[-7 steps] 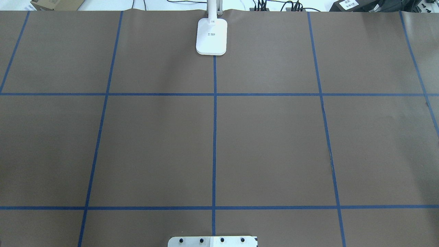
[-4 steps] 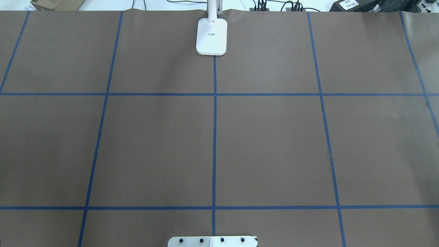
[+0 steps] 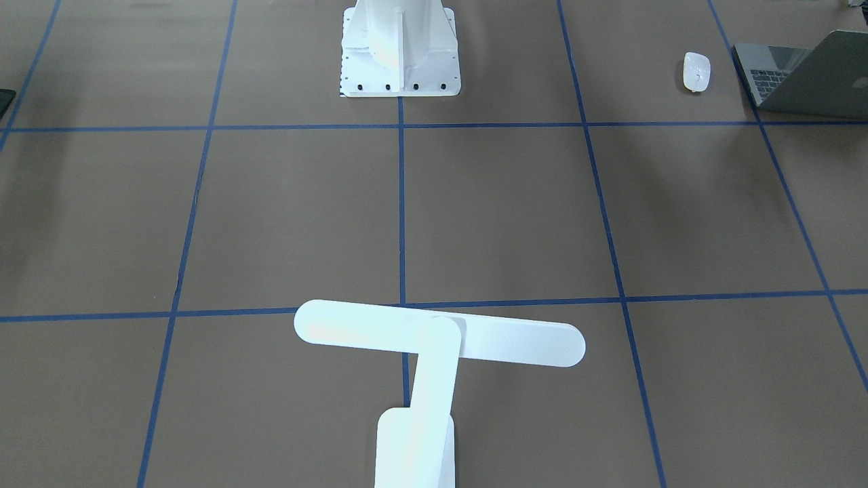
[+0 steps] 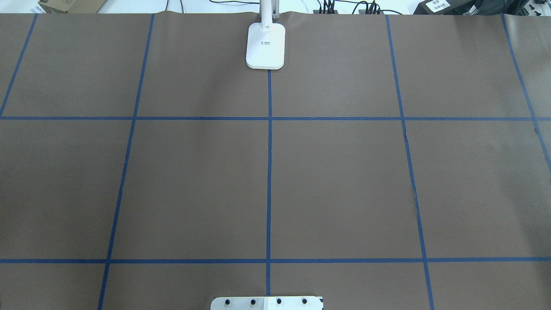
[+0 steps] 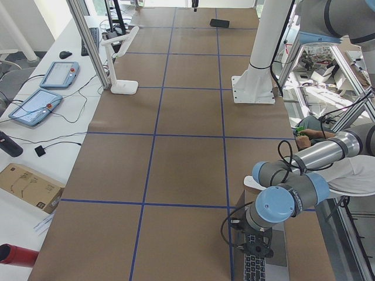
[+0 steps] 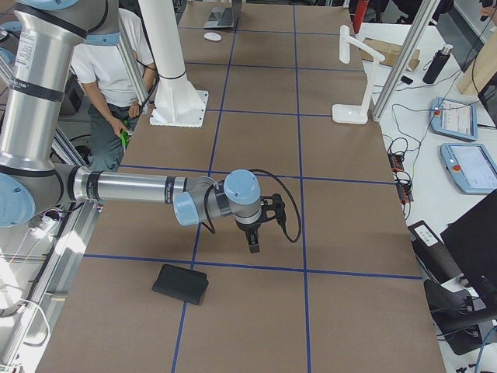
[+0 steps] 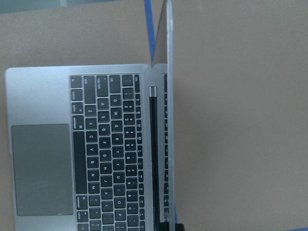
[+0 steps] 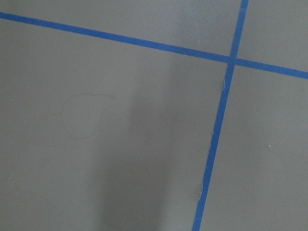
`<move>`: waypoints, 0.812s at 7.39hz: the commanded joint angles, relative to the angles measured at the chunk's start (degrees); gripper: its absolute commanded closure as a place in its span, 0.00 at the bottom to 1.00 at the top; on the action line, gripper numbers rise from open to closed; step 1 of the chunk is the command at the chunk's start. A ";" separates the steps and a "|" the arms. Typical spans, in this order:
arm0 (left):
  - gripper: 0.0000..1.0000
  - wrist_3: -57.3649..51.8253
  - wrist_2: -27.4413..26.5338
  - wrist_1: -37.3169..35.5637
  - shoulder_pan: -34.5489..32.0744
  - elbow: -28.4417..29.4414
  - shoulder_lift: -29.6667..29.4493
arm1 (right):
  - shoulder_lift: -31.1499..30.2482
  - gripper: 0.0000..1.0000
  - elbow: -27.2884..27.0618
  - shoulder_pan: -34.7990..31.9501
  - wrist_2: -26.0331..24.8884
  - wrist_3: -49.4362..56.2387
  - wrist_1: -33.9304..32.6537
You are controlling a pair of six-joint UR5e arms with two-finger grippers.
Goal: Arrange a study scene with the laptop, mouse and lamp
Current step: 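Carry the silver laptop with the left gripper toward the table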
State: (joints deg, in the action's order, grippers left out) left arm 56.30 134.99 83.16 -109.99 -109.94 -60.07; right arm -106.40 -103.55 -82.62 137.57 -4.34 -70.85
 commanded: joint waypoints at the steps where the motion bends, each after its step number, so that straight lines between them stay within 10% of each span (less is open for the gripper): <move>1: 1.00 -0.22 0.01 -6.59 0.12 -4.40 -5.29 | 0.31 0.01 0.01 0.00 0.24 -0.15 -0.08; 6: 1.00 9.40 3.96 -7.83 14.59 -2.57 -28.73 | 0.49 0.01 0.01 0.00 0.07 0.12 0.18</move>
State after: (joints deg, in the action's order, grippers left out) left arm 61.00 138.24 75.66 -100.81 -113.42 -81.86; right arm -105.91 -103.53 -82.62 137.62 -4.29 -70.74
